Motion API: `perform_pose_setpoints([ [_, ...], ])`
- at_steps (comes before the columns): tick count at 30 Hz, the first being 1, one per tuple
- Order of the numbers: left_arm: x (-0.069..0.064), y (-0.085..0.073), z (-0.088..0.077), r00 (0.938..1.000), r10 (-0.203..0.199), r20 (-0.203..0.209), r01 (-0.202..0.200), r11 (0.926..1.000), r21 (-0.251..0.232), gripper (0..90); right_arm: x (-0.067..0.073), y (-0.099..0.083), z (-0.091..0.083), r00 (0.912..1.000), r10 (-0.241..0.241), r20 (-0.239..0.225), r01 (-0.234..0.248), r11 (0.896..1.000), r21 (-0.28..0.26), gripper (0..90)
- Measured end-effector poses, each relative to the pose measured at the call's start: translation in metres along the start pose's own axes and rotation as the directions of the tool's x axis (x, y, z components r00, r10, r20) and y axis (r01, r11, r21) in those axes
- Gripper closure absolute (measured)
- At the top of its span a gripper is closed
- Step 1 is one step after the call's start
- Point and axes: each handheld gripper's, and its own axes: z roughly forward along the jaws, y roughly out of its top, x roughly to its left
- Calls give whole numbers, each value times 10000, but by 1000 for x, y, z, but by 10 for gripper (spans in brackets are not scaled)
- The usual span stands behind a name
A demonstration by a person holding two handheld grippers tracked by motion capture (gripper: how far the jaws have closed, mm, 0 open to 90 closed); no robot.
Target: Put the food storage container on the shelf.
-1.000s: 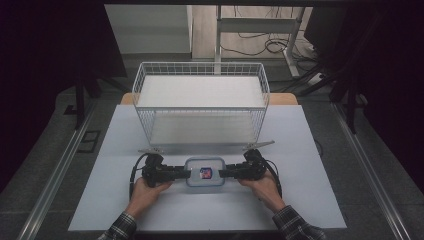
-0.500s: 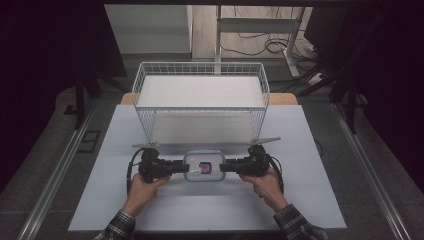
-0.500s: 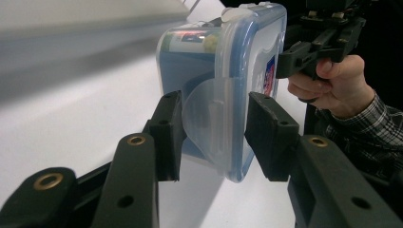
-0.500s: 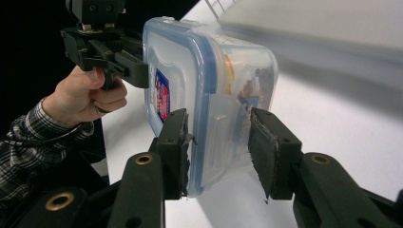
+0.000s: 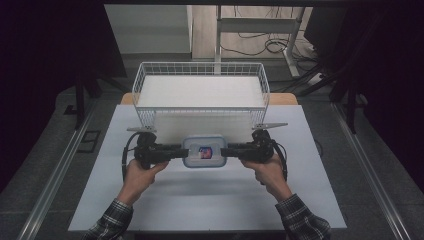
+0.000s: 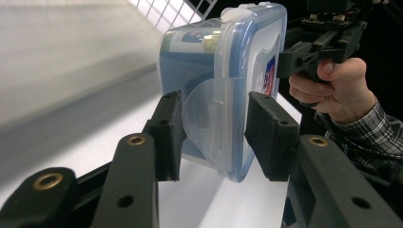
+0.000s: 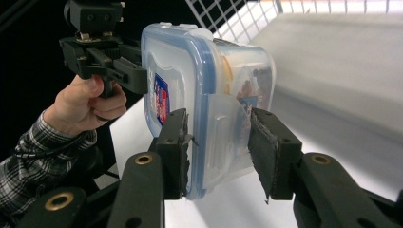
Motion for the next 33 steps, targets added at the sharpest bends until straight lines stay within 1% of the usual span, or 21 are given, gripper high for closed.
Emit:
perform_pose_setpoints([
  [11,-3,43,-10,10000,-47,-38,46,9992,-407,576,6,48,-9,9997,-124,222,131,9995,-292,586],
  [15,-4,62,-17,9999,69,-89,-74,9983,-577,575,9,68,-11,9995,-217,243,227,9989,-406,585],
  [21,-7,91,-27,9993,270,-268,-287,9975,-651,576,12,97,-13,9990,-415,170,426,9969,-658,584],
  [27,-2,117,-32,9987,341,-382,-366,9971,-666,575,10,121,-12,9990,-406,202,423,9951,-892,583],
  [33,9,137,-31,9984,301,-472,-332,9972,-667,574,-1,140,-7,9994,-258,236,283,9933,-1122,581],
])
